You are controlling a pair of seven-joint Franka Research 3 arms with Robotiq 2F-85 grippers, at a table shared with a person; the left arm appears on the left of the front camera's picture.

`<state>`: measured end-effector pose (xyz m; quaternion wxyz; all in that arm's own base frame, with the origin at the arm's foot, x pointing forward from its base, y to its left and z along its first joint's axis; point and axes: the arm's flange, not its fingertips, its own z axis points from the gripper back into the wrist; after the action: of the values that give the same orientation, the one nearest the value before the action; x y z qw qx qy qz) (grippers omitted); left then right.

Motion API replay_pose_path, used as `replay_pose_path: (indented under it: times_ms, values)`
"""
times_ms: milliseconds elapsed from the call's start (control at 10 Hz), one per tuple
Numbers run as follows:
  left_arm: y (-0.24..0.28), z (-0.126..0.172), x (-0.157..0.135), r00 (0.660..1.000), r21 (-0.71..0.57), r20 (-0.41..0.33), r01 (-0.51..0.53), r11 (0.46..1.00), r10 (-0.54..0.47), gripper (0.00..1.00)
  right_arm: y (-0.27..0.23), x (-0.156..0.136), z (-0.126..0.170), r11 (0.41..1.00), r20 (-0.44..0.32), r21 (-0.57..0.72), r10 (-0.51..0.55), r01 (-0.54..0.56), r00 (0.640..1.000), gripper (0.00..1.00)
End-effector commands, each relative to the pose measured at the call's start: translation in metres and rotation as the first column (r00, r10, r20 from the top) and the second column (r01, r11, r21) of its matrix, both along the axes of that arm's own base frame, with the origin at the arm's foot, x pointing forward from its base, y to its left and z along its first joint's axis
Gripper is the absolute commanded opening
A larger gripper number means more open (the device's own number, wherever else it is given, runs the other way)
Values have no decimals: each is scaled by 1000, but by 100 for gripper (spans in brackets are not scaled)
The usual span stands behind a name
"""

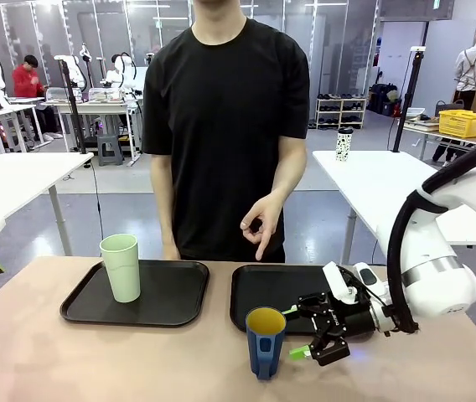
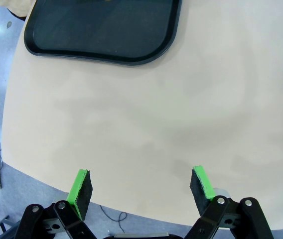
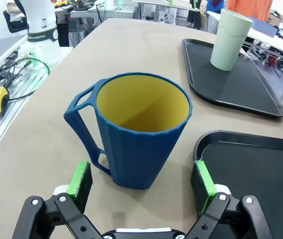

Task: Sort and store the cups by type.
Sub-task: Pick up the Handle plastic cup and place it into the empty Flat Tray.

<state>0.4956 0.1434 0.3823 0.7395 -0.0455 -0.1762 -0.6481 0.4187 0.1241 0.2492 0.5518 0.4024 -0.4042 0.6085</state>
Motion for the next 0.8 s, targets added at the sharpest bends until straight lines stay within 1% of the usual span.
replay_pose_path:
  times_ms: [0, 200, 400, 700]
  values:
    - [3, -1, 4, 1000, -21, 21, 14, 1000, -13, 100, 5, 7, -4, 1000, 3, 20, 17, -17, 1000, 100]
    - [3, -1, 4, 1000, -21, 21, 14, 1000, -13, 100, 11, 7, -6, 999, 6, 34, 31, -31, 1000, 100]
    - [3, -1, 4, 1000, -21, 21, 14, 1000, -13, 100, 16, 8, -10, 997, -12, 47, 54, -53, 998, 100]
    - [3, -1, 4, 1000, -21, 21, 14, 1000, -13, 100, 20, 8, -12, 997, -18, 56, 58, -57, 998, 100]
